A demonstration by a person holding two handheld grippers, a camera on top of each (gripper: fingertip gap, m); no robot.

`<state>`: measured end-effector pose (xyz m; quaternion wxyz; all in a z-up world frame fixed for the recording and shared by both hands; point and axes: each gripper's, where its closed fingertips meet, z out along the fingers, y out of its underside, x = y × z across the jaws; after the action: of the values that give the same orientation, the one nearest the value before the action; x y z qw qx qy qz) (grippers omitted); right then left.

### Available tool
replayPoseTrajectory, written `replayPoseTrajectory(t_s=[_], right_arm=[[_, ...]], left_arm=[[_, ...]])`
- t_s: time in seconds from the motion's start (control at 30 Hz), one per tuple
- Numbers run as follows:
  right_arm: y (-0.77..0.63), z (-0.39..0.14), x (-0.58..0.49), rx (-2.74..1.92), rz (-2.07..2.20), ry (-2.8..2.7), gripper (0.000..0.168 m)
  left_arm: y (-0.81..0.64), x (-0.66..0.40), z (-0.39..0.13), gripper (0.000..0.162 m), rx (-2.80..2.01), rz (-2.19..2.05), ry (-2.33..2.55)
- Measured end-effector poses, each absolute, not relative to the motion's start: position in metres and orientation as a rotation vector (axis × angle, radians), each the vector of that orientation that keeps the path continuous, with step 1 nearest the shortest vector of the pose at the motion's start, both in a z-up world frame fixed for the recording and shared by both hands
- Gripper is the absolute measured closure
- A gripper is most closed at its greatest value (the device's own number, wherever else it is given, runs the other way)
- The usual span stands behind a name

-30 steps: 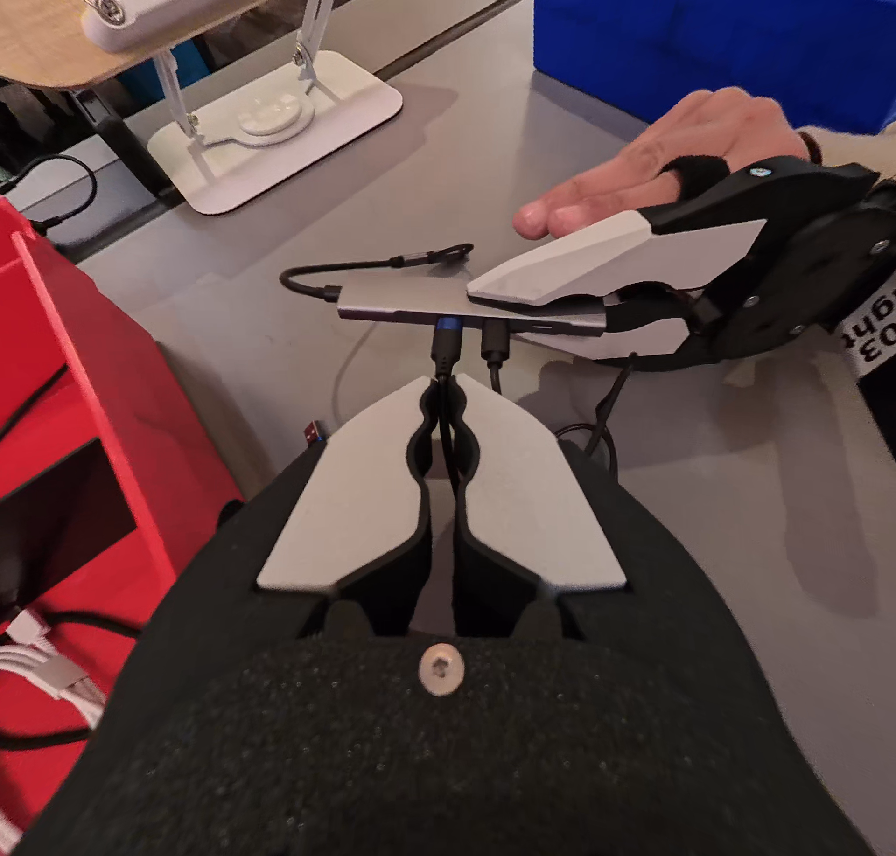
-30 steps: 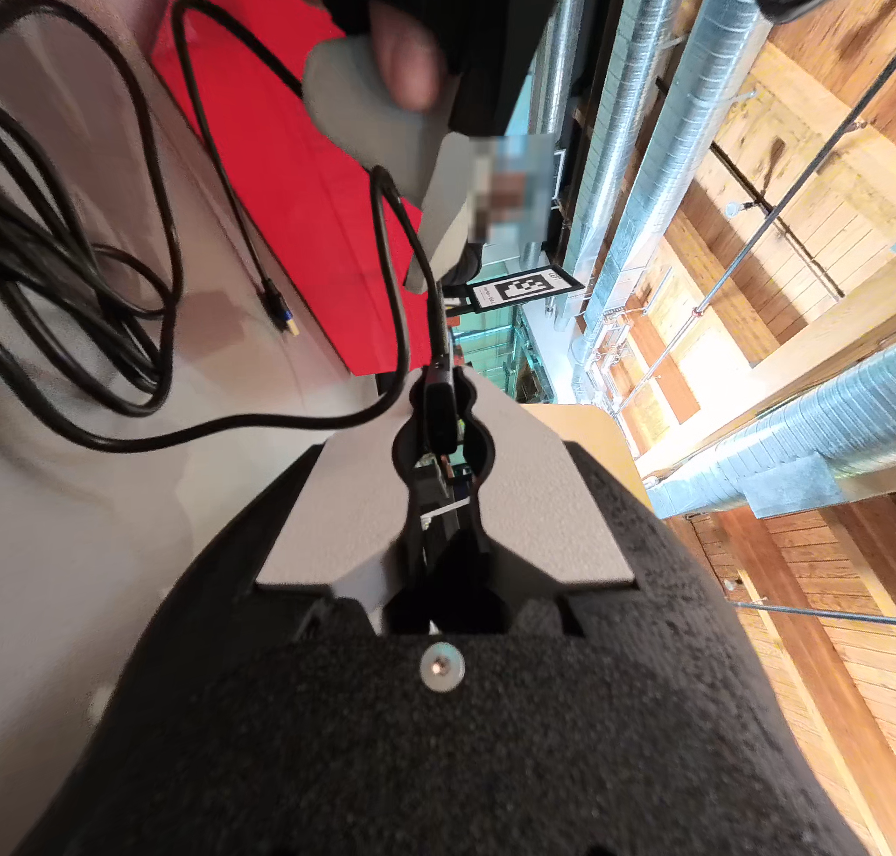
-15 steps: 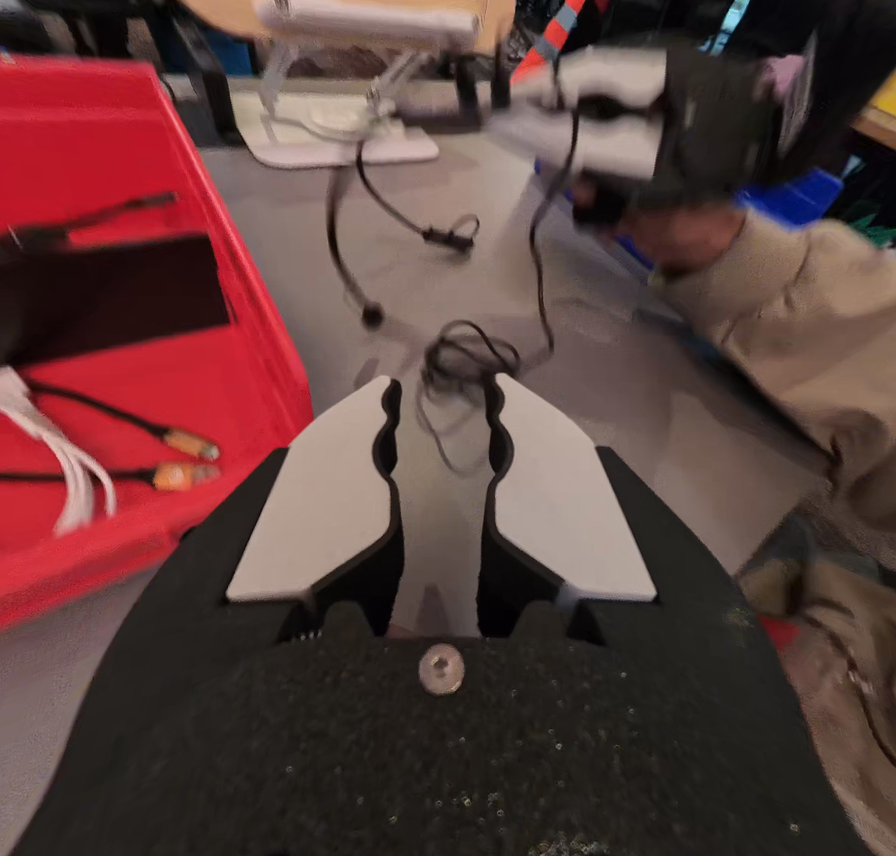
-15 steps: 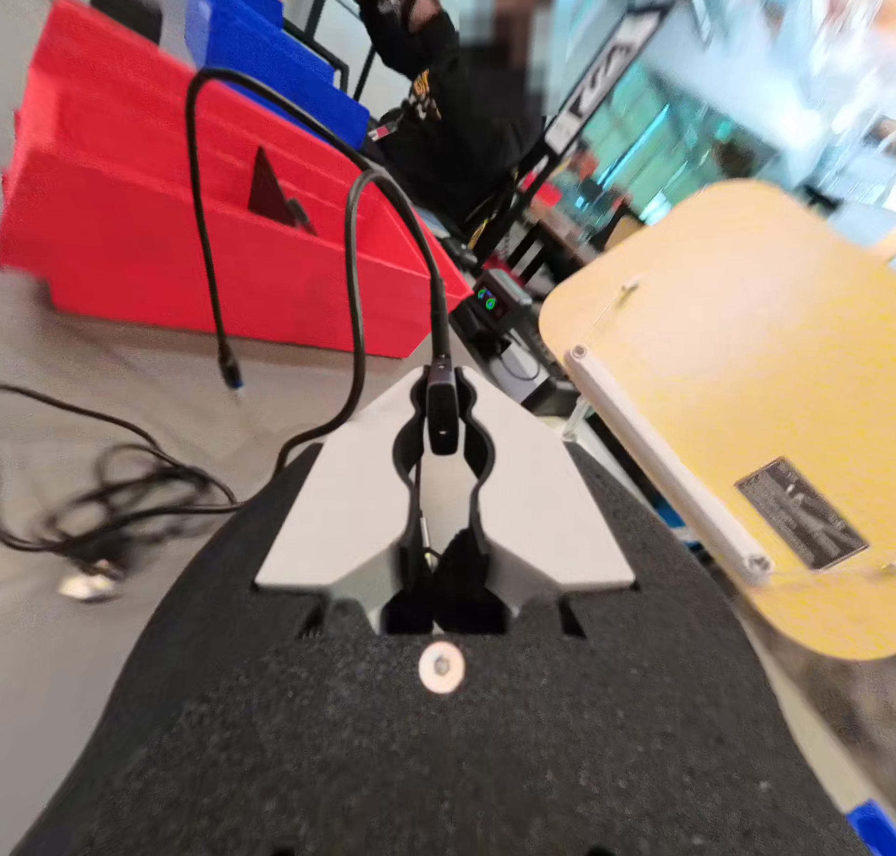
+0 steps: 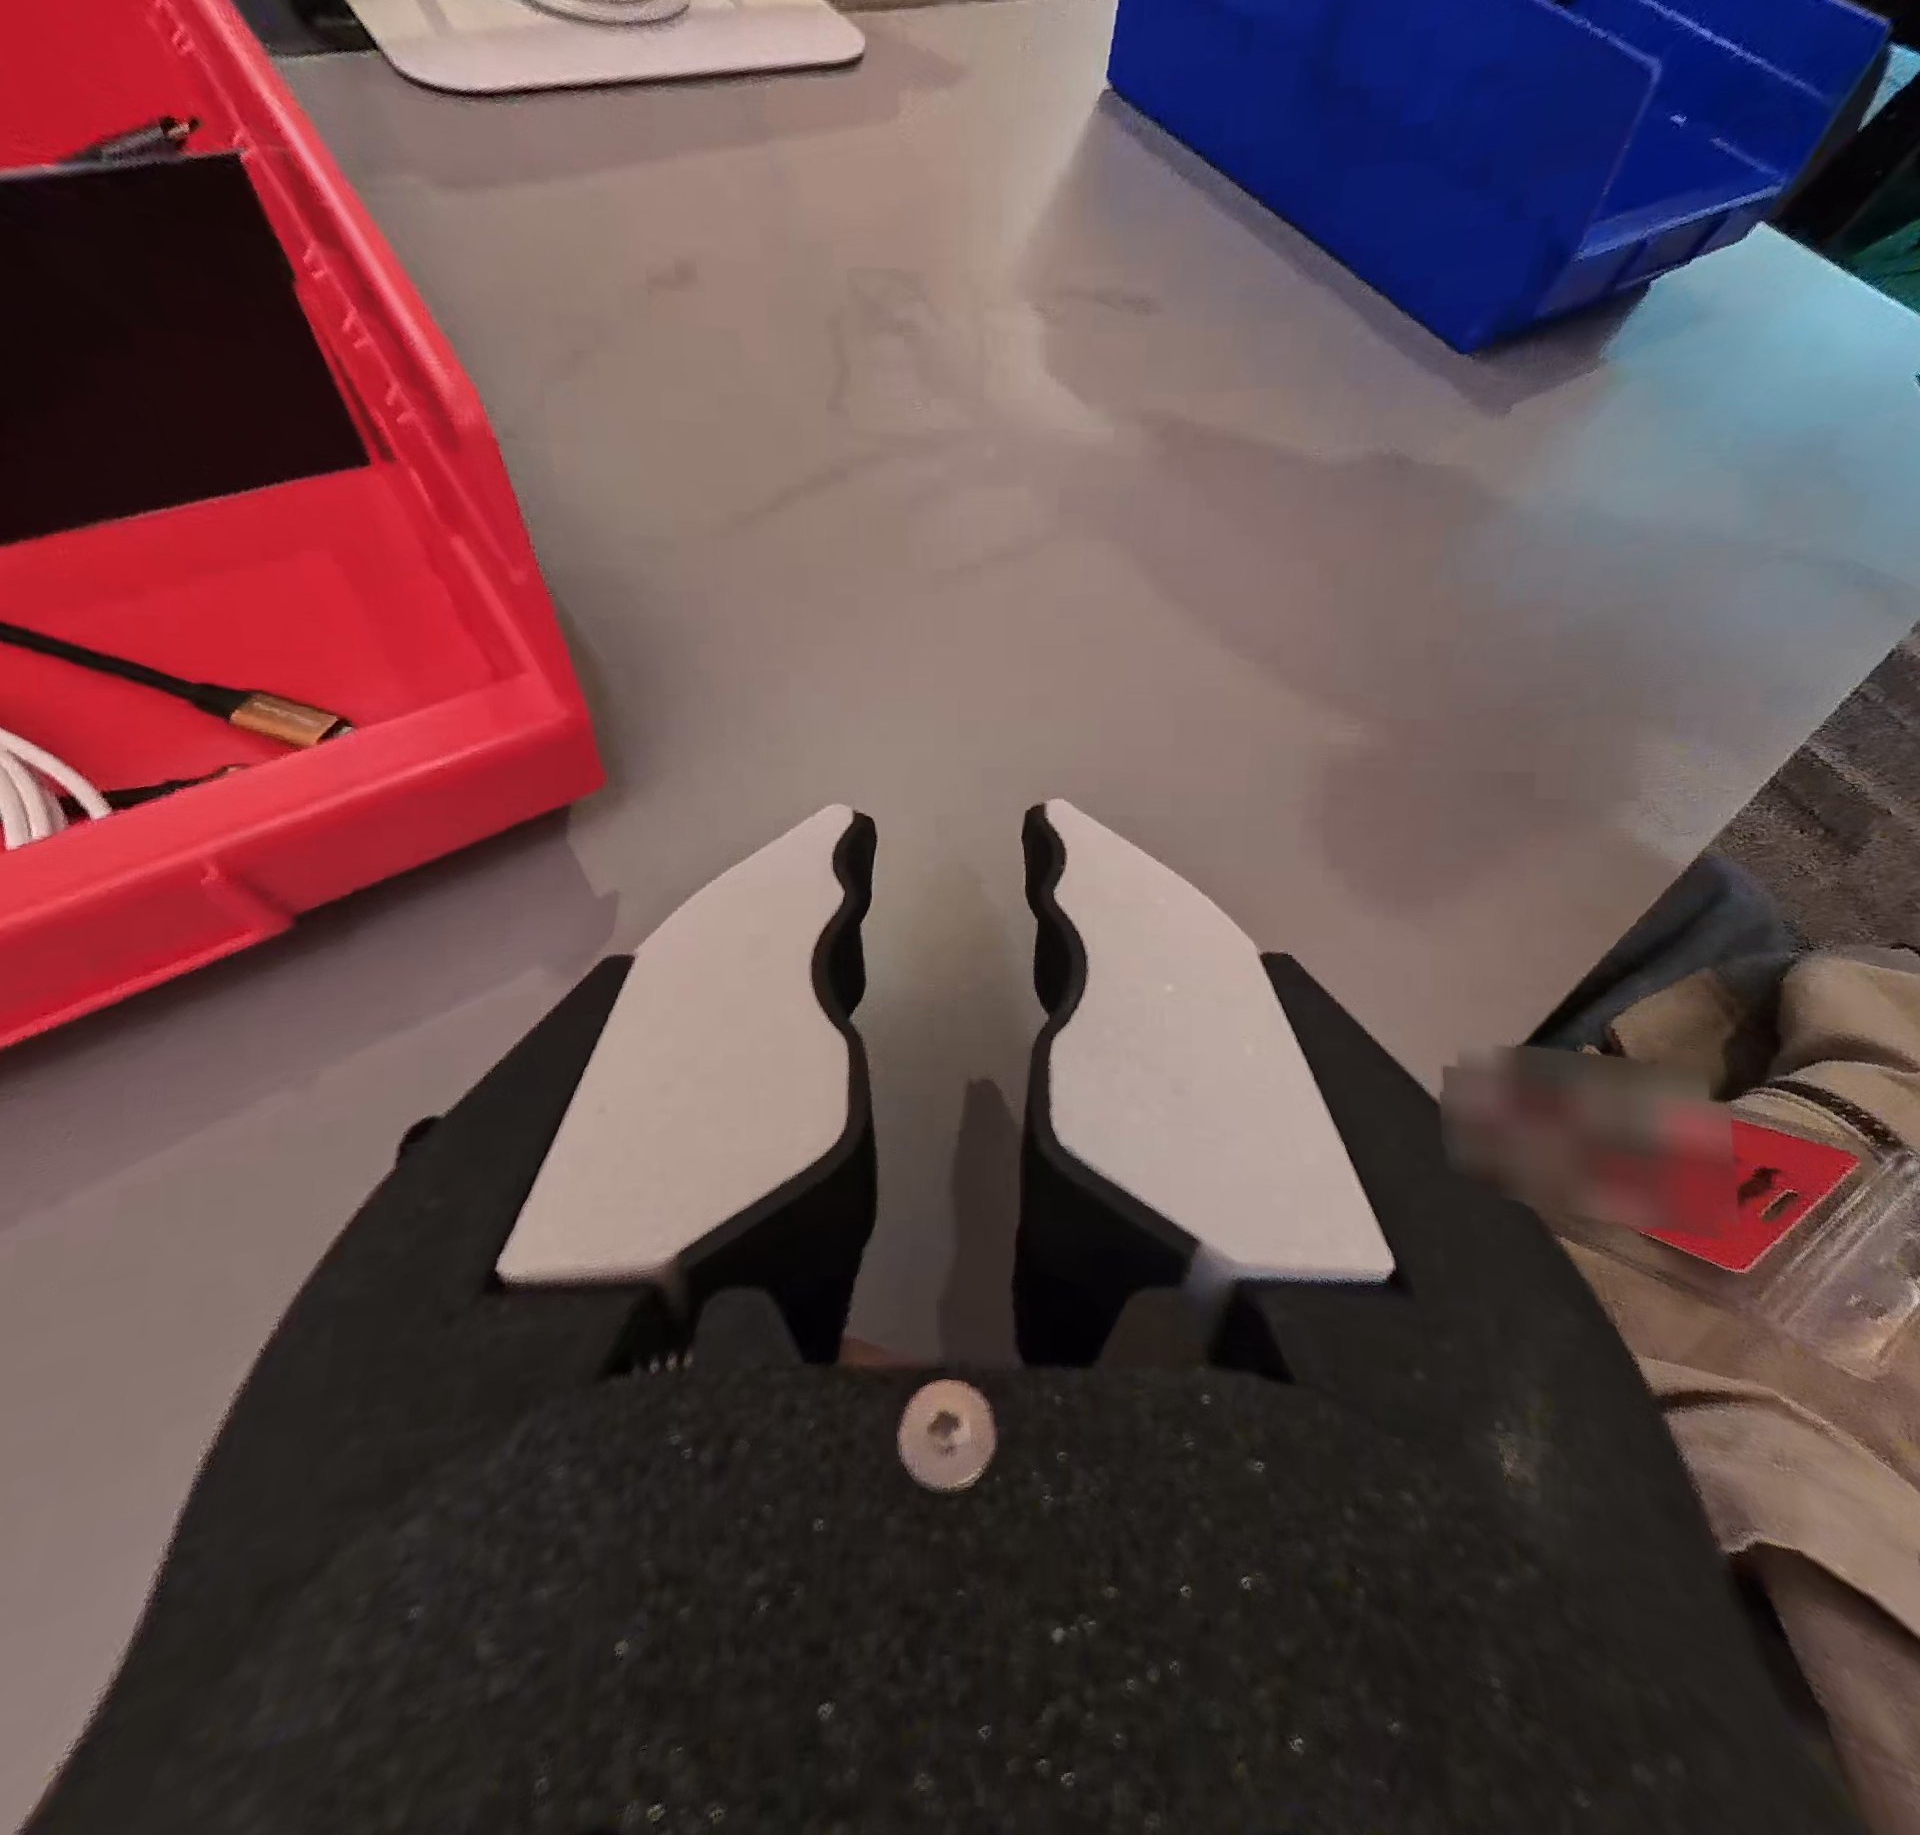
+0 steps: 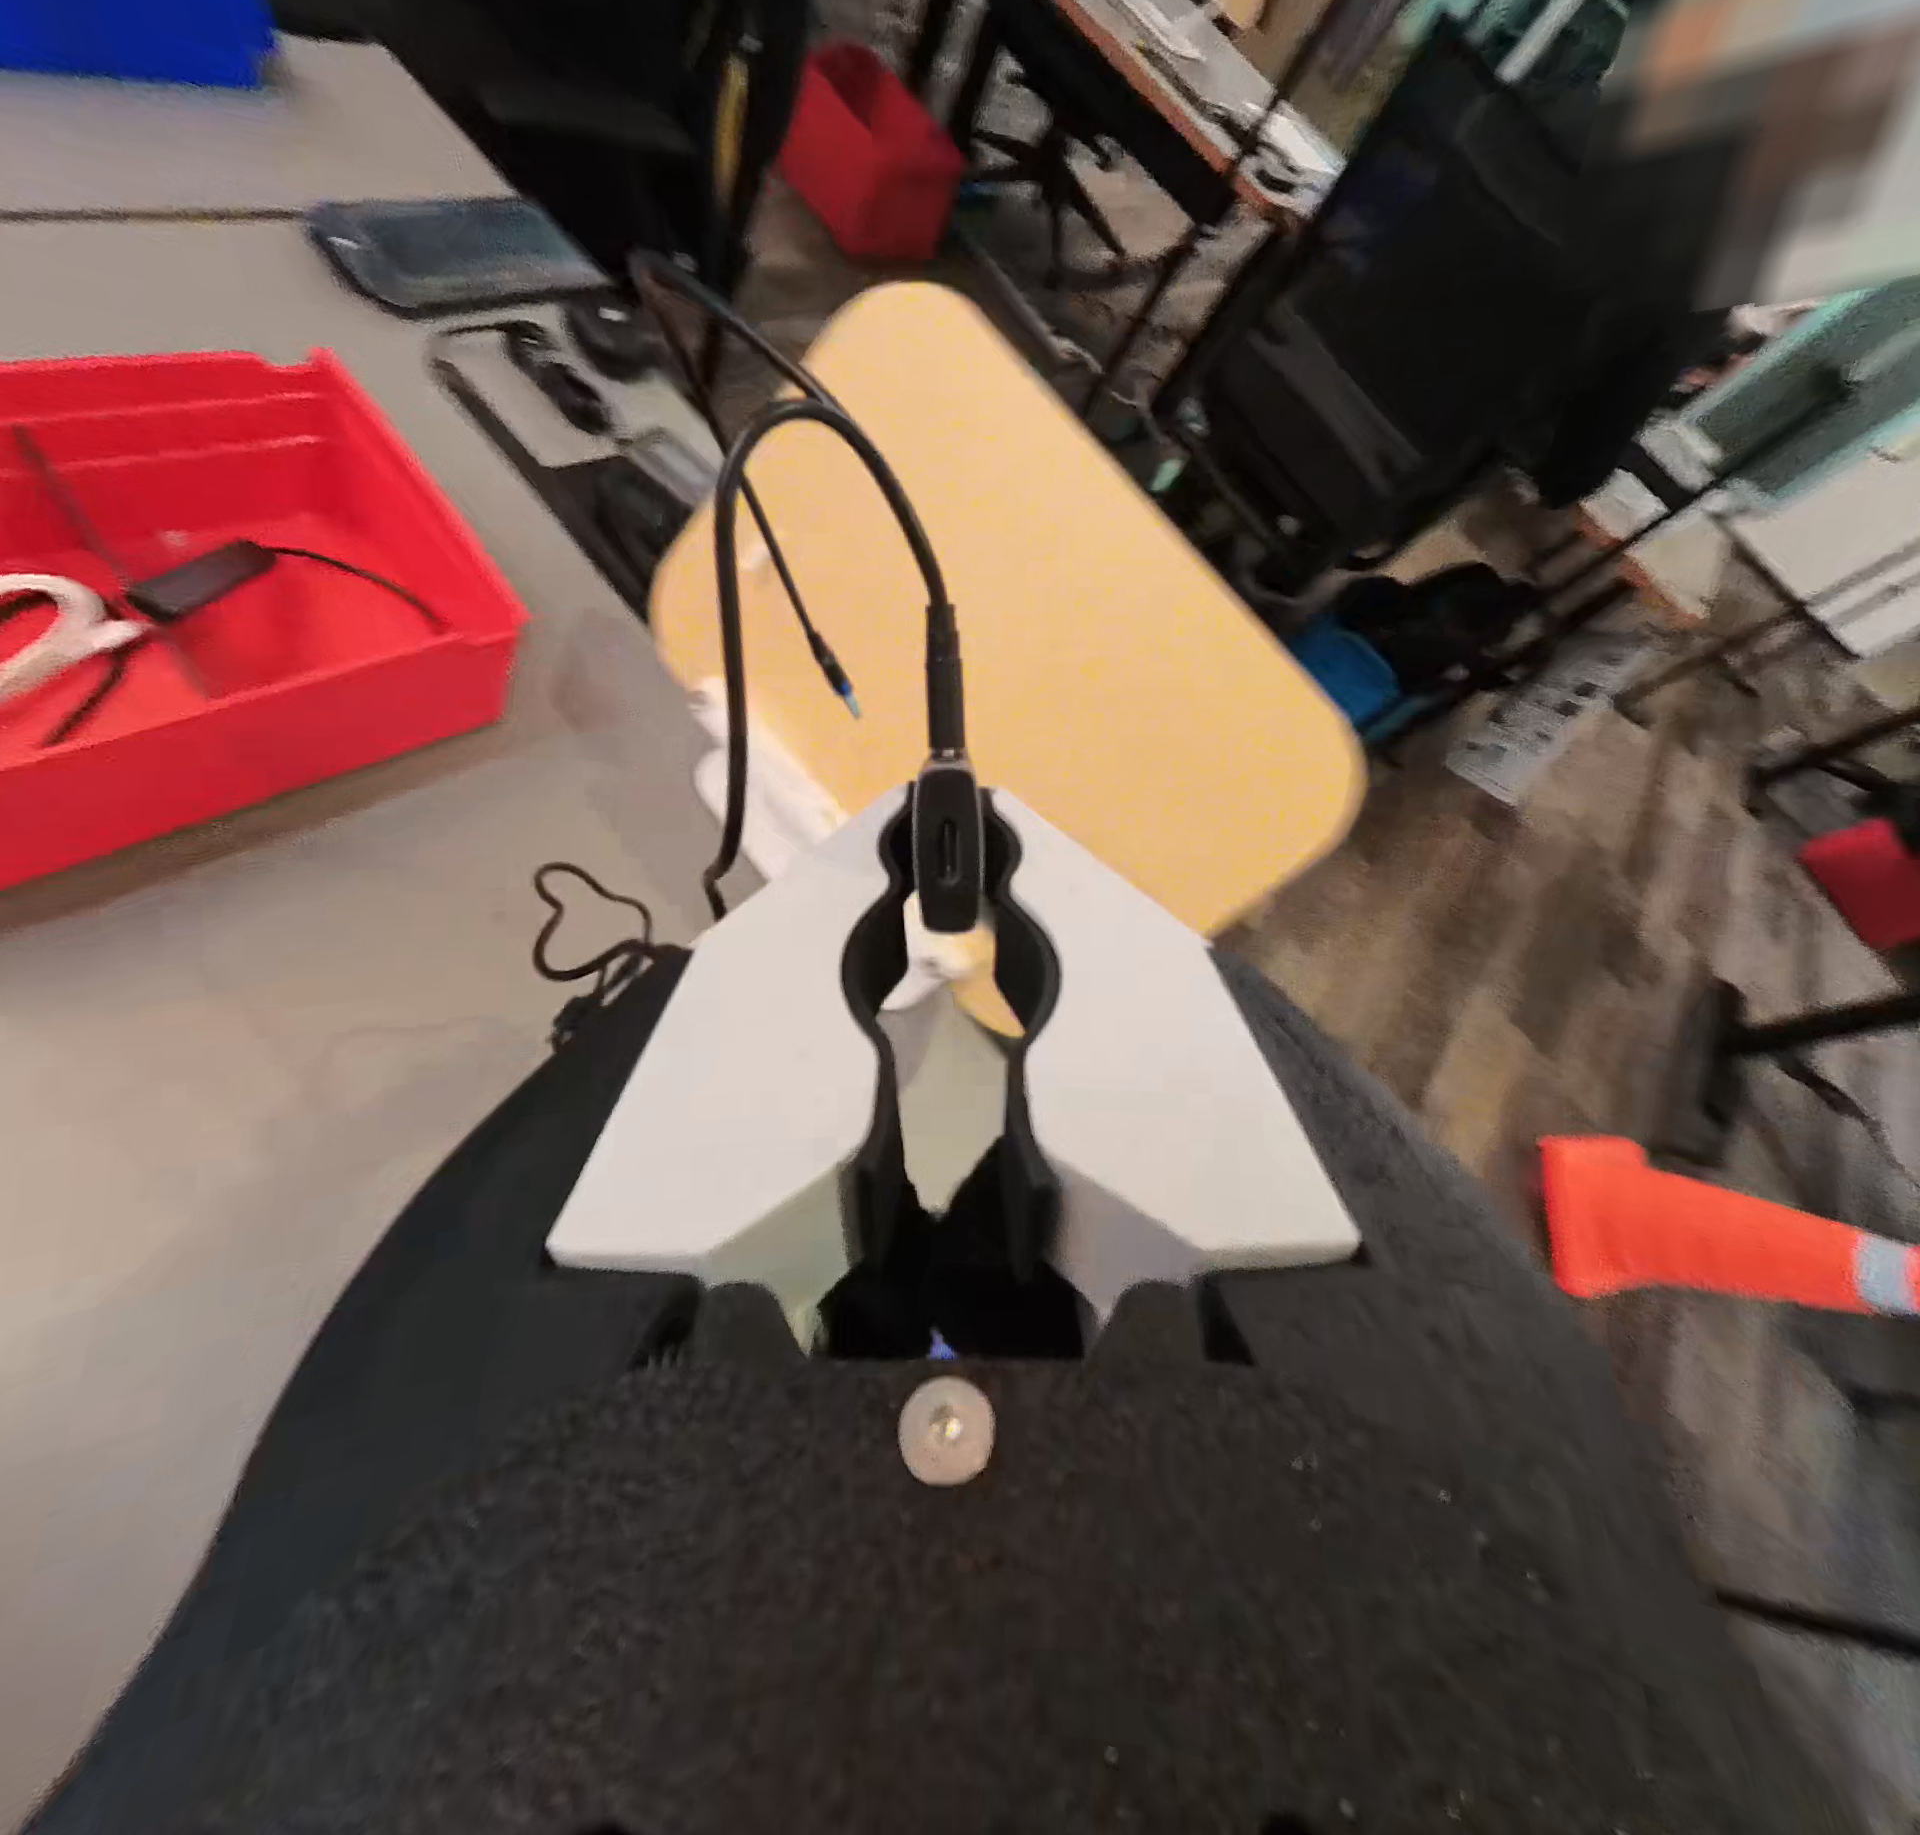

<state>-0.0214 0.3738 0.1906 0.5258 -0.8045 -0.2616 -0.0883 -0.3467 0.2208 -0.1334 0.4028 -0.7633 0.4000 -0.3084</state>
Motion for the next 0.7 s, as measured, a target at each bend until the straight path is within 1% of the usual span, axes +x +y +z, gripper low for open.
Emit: replayPoseTrajectory(t_s=[0.17,0.27,0.33,0.5,0.7], right_arm=[[0.365,0.254,0.06,-1.956,-0.42,-0.499,0.16],[0.348,0.271,0.102,-1.967,-0.486,-0.423,0.16],[0.337,0.271,0.127,-1.981,-0.526,-0.375,0.16],[0.321,0.231,0.191,-2.098,-0.649,-0.291,0.16],[0.312,0.159,0.228,-2.228,-0.534,-0.229,0.16]], left_arm=[[0.219,-0.342,-0.128,0.134,-1.911,-0.805,1.032],[0.215,-0.339,-0.128,0.134,-1.924,-0.835,1.031],[0.211,-0.337,-0.128,0.134,-1.925,-0.855,1.038],[0.208,-0.335,-0.13,0.134,-1.926,-0.847,1.06],[0.207,-0.334,-0.135,0.134,-1.942,-0.829,1.075]])
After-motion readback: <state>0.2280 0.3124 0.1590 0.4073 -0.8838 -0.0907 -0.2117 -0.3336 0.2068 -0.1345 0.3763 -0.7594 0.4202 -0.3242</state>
